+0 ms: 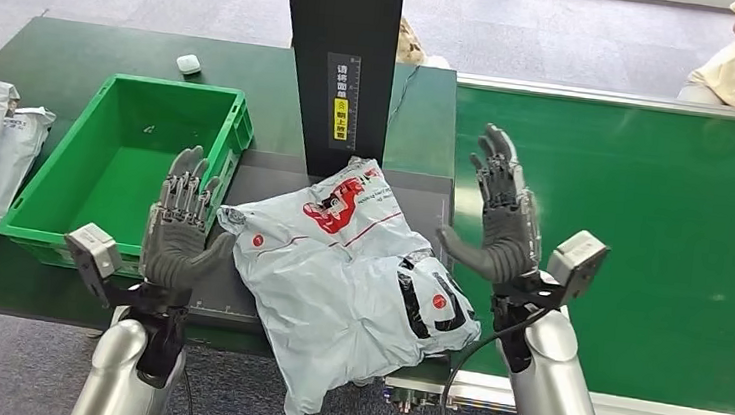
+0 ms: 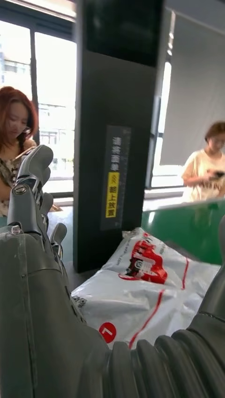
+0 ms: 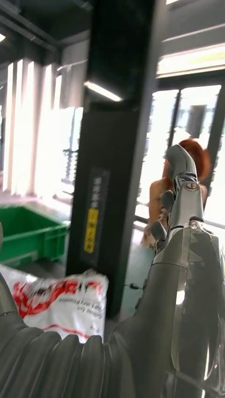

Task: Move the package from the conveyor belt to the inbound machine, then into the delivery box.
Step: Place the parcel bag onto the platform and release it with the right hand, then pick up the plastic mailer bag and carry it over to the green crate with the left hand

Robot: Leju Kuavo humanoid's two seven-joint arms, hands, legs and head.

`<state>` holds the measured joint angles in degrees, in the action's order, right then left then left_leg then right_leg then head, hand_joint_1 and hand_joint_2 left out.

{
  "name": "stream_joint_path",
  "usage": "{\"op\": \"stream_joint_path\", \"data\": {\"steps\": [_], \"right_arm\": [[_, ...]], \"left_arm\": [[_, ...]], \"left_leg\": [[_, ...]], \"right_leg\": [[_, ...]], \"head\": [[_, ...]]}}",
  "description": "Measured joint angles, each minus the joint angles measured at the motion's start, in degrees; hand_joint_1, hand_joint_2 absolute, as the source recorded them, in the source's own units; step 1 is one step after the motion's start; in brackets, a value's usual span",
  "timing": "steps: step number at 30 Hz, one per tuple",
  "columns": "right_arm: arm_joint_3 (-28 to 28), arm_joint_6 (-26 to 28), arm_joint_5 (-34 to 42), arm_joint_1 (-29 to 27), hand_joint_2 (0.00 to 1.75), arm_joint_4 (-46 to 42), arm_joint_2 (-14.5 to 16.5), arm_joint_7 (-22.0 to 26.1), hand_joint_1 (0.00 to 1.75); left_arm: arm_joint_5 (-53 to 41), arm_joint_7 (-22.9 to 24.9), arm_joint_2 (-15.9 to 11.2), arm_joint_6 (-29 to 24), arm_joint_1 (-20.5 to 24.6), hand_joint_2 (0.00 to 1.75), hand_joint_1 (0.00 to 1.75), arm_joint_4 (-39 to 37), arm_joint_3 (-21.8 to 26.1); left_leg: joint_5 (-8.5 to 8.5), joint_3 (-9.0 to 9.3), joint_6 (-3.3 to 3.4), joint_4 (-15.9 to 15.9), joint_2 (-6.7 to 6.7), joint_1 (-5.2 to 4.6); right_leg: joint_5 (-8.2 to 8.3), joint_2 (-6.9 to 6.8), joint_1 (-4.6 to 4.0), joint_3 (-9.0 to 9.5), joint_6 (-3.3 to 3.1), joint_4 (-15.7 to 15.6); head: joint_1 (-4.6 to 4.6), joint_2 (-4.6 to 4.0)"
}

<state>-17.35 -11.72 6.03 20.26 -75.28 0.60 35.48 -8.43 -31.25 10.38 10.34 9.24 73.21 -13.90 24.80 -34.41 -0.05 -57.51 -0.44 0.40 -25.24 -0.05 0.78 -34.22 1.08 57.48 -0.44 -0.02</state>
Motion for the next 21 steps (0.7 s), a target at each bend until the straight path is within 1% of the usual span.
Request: {"op": "stream_joint_path", "data": {"steps": [3, 5, 9, 11, 15, 18, 21], "right_arm": [[5.2, -2.0, 1.8, -1.8, 1.75, -3.2, 1.6, 0.0, 0.0], [8.3, -2.6, 1.8, -2.5, 1.75, -4.7, 2.8, 0.0, 0.0], [12.5, -2.7, 0.5, -2.7, 1.75, -6.7, 4.9, -0.1, 0.0], [13.8, -2.7, 0.1, -2.7, 1.75, -7.3, 5.6, -0.3, 0.0], [15.8, -2.7, -0.5, -2.6, 1.75, -8.0, 6.5, -0.7, 0.0], [16.8, -2.6, -1.1, -2.6, 1.75, -8.1, 7.1, -0.9, 0.0], [17.8, -2.5, -2.0, -2.7, 1.75, -8.1, 7.9, -1.1, 0.0]], "left_arm": [[-8.0, 1.4, 0.0, 0.8, 0.1, 1.75, 0.0, 1.3, -2.5], [-15.0, 3.0, 0.1, 1.6, 0.5, 1.75, 0.0, 1.8, -5.1], [-33.1, 8.2, 0.0, 2.4, 2.7, 1.75, 0.0, 1.2, -13.5], [-38.2, 10.1, 0.1, 2.5, 3.9, 1.75, 0.0, -0.1, -17.8], [-41.9, 11.7, 0.1, 2.9, 6.4, 1.75, 0.0, -3.2, -24.0], [-42.4, 12.3, 0.1, 3.9, 8.0, 1.75, 0.0, -5.6, -26.6], [-42.6, 13.2, 0.2, 6.0, 10.2, 1.75, 0.0, -10.3, -29.5]], "left_leg": [[0.01, 0.0, 0.01, 0.0, -0.01, -0.01], [0.01, 0.0, 0.01, 0.0, 0.0, -0.02], [0.01, 0.01, 0.02, 0.0, 0.01, -0.03], [0.01, 0.02, 0.02, 0.0, 0.03, -0.03], [0.01, 0.03, 0.01, 0.0, 0.04, -0.03], [0.02, 0.03, 0.01, 0.0, 0.04, -0.03], [0.01, 0.03, 0.01, 0.0, 0.04, -0.03]], "right_leg": [[0.0, 0.0, 0.02, 0.0, 0.0, 0.0], [0.01, 0.02, 0.03, 0.0, 0.0, 0.0], [0.01, 0.02, 0.04, 0.0, 0.01, 0.0], [0.01, 0.05, 0.04, -0.01, 0.0, 0.0], [0.01, 0.07, 0.02, -0.01, 0.0, 0.0], [0.01, 0.07, 0.0, -0.02, 0.0, 0.0], [0.0, 0.06, 0.0, -0.02, 0.0, 0.0]], "head": [[0.0, 0.0], [-0.01, 0.0], [-0.01, 0.0], [-0.01, 0.0], [-0.02, 0.0], [-0.02, 0.0], [-0.02, 0.0]]}}
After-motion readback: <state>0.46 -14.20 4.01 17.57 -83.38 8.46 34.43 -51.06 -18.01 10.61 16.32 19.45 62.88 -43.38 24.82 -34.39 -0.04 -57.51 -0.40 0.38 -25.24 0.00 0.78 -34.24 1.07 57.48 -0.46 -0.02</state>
